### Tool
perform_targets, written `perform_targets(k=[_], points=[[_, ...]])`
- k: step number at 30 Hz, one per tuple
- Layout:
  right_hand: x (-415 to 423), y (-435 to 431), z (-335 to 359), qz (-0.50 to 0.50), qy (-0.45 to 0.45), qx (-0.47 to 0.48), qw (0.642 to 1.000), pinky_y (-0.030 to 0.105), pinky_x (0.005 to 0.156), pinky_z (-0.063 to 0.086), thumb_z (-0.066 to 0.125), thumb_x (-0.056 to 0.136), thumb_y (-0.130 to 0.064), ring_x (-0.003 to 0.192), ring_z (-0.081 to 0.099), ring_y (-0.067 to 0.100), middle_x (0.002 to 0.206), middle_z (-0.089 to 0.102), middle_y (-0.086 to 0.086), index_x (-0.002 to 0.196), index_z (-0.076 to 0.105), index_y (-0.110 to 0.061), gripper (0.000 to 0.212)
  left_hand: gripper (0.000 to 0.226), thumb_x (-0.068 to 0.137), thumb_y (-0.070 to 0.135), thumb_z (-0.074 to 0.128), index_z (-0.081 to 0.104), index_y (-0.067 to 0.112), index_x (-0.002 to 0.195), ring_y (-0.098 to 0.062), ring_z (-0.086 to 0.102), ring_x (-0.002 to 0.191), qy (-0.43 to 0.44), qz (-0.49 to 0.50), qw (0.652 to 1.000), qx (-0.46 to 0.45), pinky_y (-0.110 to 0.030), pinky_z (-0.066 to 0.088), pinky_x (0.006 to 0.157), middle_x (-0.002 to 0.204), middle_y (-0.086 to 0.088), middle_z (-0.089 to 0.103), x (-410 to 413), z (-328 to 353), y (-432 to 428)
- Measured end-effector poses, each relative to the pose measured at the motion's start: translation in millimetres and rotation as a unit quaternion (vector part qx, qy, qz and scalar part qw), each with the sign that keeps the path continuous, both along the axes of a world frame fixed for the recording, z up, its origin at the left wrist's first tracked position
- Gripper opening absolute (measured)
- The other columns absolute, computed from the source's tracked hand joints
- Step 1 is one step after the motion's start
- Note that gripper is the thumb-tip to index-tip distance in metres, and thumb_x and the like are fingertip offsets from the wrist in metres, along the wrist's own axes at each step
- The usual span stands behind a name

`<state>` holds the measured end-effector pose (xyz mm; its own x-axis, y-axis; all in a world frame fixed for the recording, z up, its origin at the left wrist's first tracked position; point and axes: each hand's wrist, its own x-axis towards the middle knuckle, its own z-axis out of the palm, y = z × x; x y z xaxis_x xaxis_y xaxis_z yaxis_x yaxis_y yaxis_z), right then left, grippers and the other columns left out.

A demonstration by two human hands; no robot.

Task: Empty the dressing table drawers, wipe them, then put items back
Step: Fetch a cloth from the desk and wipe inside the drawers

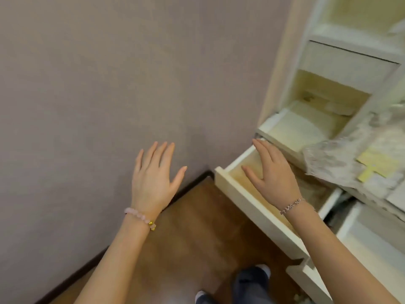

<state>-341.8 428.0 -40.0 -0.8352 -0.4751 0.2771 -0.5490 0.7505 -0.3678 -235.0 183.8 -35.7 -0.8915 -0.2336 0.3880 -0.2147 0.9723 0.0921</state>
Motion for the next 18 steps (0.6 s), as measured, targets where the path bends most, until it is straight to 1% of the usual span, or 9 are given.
perform_targets(k=[2,5,8,10,13,16,18], points=[[19,-36,7,0.049,0.008,-0.013,0.999,0.036,0.112,0.028,0.036,0.086,-0.055,0.134,0.036,0.022,0.143,0.042,0.005,0.140,0.037,-0.011,0.069,0.060,0.089,0.049,0.038,0.051,0.008,0.131,-0.028,0.044,0.129,0.005,0.050,0.999,-0.006,-0.046,0.028,0.108,0.131,-0.011,0.056,40,9,-24],[46,-87,18,0.126,0.009,-0.028,0.992,0.036,0.113,0.026,0.040,0.088,-0.052,0.136,0.033,0.021,0.145,0.039,0.004,0.142,0.034,-0.013,0.067,0.061,0.089,0.050,0.038,0.052,0.007,0.130,-0.029,0.046,0.128,0.006,0.124,0.992,-0.027,-0.047,0.031,0.107,0.130,-0.011,0.057,98,20,-52],[70,-134,28,0.201,0.014,-0.042,0.979,0.038,0.113,0.027,0.033,0.086,-0.056,0.137,0.031,0.021,0.146,0.038,0.004,0.142,0.033,-0.013,0.071,0.062,0.089,0.051,0.036,0.052,0.007,0.130,-0.029,0.046,0.128,0.011,0.199,0.980,-0.032,-0.047,0.030,0.108,0.130,-0.012,0.056,150,31,-73],[85,-161,34,0.247,0.020,-0.041,0.968,0.037,0.113,0.026,0.036,0.086,-0.054,0.137,0.031,0.021,0.145,0.038,0.005,0.142,0.033,-0.013,0.069,0.063,0.089,0.052,0.035,0.051,0.008,0.131,-0.028,0.045,0.128,0.013,0.245,0.969,-0.037,-0.046,0.030,0.108,0.130,-0.012,0.056,183,38,-82],[106,-200,43,0.314,0.027,-0.045,0.948,0.033,0.112,0.025,0.042,0.086,-0.050,0.135,0.033,0.022,0.144,0.040,0.006,0.141,0.035,-0.011,0.067,0.063,0.090,0.052,0.034,0.049,0.009,0.132,-0.028,0.044,0.129,0.012,0.313,0.949,-0.048,-0.046,0.029,0.109,0.131,-0.011,0.055,229,46,-89],[128,-238,50,0.385,0.023,-0.048,0.921,0.028,0.111,0.021,0.039,0.086,-0.052,0.135,0.032,0.021,0.145,0.039,0.004,0.141,0.034,-0.012,0.068,0.063,0.090,0.053,0.033,0.049,0.008,0.133,-0.028,0.043,0.130,0.003,0.384,0.922,-0.052,-0.045,0.029,0.109,0.133,-0.011,0.054,269,51,-92],[143,-266,55,0.440,0.022,-0.050,0.896,0.028,0.112,0.020,0.035,0.085,-0.055,0.136,0.032,0.020,0.146,0.038,0.003,0.141,0.033,-0.013,0.070,0.063,0.090,0.053,0.033,0.048,0.009,0.134,-0.027,0.042,0.131,0.000,0.435,0.899,-0.057,-0.045,0.028,0.109,0.133,-0.010,0.054,294,55,-90]])
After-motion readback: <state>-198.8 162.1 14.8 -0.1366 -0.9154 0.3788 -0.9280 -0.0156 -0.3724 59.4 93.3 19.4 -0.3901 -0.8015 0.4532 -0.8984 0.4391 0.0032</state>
